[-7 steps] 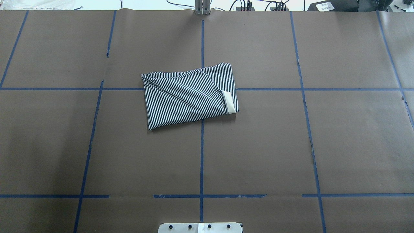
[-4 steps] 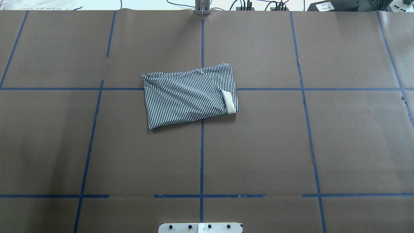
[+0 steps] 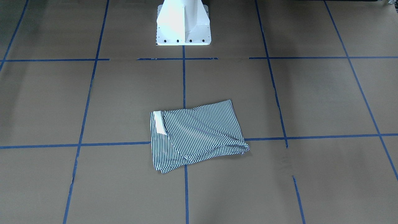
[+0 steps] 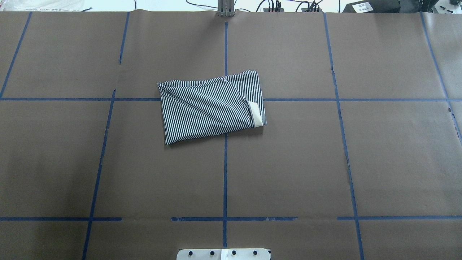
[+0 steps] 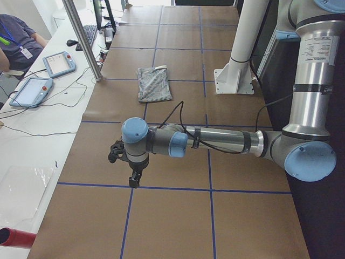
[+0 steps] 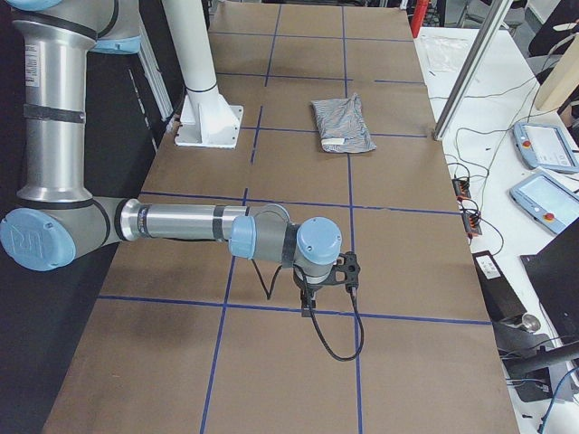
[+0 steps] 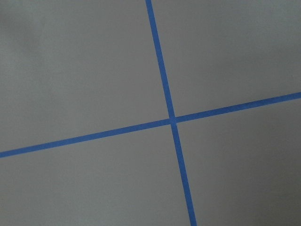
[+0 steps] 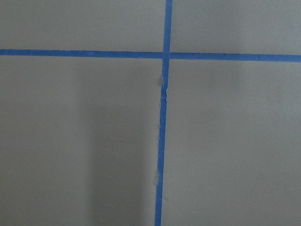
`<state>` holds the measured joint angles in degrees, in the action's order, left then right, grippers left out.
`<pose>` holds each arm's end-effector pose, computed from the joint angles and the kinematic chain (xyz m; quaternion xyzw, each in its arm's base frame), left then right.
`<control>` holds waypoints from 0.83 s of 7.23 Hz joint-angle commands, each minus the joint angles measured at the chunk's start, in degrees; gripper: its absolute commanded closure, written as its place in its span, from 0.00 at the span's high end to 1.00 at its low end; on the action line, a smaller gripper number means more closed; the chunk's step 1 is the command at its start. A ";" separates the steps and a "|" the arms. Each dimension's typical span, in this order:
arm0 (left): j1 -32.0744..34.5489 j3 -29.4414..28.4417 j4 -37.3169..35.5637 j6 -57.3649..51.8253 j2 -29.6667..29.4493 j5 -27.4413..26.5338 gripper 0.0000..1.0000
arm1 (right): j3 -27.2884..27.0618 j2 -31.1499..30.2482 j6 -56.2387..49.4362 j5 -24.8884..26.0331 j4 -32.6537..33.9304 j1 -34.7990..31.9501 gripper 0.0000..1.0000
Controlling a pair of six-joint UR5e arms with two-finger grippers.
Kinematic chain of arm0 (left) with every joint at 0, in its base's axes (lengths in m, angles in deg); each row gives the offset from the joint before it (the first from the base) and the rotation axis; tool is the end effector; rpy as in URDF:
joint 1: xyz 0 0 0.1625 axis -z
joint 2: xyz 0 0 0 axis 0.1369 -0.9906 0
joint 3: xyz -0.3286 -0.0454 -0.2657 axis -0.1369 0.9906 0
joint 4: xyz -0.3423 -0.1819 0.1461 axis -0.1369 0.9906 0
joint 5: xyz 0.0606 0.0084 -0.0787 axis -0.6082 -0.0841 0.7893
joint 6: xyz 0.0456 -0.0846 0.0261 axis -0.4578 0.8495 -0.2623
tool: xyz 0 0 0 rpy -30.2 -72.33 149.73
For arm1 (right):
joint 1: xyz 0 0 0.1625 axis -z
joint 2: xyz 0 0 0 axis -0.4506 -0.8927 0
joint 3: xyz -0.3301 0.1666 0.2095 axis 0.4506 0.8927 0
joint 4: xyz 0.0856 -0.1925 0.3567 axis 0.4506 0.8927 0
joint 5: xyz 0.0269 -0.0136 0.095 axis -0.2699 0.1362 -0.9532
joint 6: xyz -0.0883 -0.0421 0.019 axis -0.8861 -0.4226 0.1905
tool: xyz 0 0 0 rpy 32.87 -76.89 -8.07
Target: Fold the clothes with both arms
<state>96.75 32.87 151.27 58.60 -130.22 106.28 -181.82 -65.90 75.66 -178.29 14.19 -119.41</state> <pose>-0.0573 -0.5107 0.6162 0.0659 0.3521 0.0730 0.9308 0.0782 -0.4413 0.6513 -0.0089 -0.4185 -0.0190 0.9080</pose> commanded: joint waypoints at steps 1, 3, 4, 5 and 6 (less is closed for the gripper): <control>-0.03 -0.01 -0.20 -0.07 0.29 0.00 1.00 | 0.71 0.16 0.06 -0.08 -0.09 -0.18 1.00; -0.03 0.07 -0.20 -0.07 0.29 0.52 1.00 | 1.23 0.94 -0.02 -0.08 -0.09 -0.18 1.00; -0.03 -0.36 -0.28 0.28 0.29 0.44 1.00 | 0.97 1.04 -0.02 -0.08 -0.09 -0.18 1.00; -0.03 -0.45 -0.02 7.07 0.21 0.53 1.00 | 0.71 0.95 -0.02 -0.08 -0.09 -0.18 1.00; -0.03 -0.19 0.33 12.71 -0.06 0.62 1.00 | 0.62 1.04 -0.02 -0.16 -0.18 -0.18 1.00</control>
<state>96.73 32.56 151.26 64.91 -130.05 106.80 -181.04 -64.94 75.64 -178.39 14.08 -119.59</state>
